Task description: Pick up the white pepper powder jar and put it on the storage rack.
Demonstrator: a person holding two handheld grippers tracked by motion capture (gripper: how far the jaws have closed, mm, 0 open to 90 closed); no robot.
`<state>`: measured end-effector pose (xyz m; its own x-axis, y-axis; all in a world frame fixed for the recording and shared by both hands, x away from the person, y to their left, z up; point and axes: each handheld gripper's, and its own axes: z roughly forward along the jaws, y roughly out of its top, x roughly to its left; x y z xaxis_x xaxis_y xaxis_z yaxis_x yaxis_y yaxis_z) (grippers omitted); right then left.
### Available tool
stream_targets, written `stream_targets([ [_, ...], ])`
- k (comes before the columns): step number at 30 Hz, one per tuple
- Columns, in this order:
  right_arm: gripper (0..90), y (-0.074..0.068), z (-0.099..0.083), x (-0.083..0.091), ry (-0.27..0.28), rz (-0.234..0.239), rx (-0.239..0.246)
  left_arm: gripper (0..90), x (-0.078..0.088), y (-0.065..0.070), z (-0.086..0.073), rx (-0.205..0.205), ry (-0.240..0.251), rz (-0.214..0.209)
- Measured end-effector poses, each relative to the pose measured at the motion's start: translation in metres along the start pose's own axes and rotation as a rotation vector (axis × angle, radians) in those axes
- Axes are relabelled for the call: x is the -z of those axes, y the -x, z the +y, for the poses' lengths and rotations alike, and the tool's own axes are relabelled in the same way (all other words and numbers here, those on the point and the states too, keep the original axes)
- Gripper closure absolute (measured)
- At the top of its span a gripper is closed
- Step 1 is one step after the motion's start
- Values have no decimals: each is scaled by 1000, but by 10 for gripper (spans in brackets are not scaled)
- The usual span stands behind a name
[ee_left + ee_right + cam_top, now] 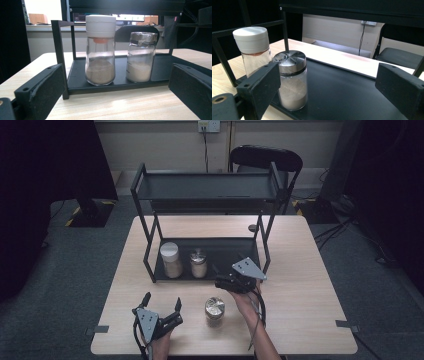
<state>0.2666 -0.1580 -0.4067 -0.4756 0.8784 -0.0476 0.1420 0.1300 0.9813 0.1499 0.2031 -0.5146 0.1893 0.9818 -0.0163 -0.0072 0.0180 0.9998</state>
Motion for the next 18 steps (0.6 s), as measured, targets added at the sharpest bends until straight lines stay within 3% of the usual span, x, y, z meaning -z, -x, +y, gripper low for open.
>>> stream_targets([
  [18,48,-1,-25,23,17,-65,-32,1,0,0,1,1,-5,-1],
])
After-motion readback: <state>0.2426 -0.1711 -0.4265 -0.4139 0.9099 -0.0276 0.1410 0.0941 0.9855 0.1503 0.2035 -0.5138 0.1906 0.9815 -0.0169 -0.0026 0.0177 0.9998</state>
